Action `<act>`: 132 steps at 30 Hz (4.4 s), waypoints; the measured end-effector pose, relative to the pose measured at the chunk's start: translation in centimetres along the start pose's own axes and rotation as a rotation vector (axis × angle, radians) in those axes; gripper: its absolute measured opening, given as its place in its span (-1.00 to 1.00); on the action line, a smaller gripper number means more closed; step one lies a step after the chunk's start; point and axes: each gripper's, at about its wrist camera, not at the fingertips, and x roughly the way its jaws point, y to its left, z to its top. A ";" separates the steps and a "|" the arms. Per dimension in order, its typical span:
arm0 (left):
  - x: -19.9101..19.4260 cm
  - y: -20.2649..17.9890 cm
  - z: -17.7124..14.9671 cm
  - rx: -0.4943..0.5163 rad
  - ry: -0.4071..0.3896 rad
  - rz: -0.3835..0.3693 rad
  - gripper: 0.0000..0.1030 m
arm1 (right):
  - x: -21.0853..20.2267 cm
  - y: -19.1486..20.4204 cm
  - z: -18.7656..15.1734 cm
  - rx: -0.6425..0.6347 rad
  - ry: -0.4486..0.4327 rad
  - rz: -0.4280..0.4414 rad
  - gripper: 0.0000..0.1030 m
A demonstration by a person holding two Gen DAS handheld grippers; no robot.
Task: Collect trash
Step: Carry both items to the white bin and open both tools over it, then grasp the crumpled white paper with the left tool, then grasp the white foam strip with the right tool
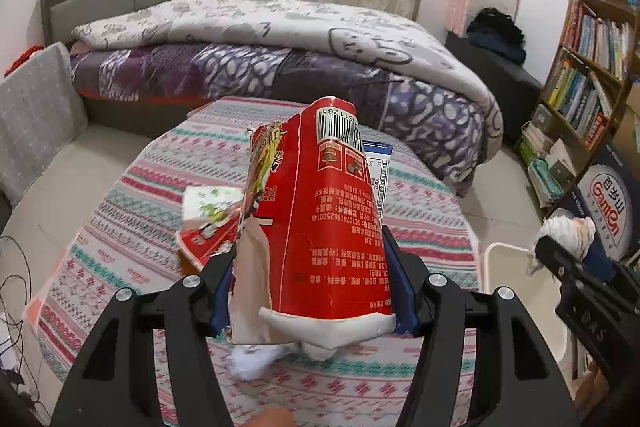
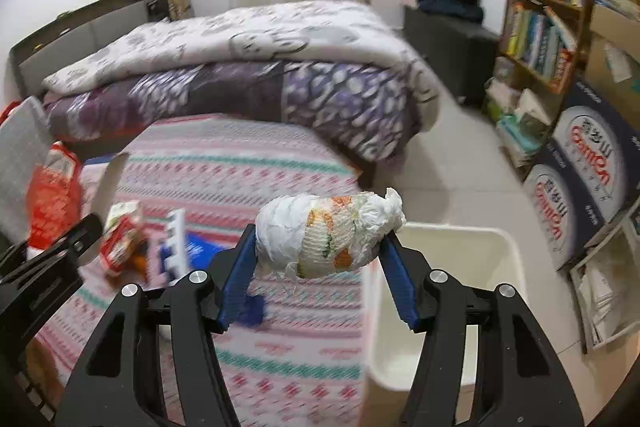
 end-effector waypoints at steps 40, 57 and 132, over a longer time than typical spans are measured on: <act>3.7 -24.8 -4.5 0.336 0.155 -0.380 0.20 | 0.6 -22.4 0.0 0.573 -0.061 -0.300 0.75; 3.0 -20.3 -4.6 0.300 0.089 -0.268 0.60 | 0.4 -15.9 0.1 0.369 -0.151 -0.329 0.86; 3.8 13.2 -1.6 -0.089 0.170 0.032 -0.10 | 13.8 17.8 -4.4 -0.244 0.294 0.226 -0.56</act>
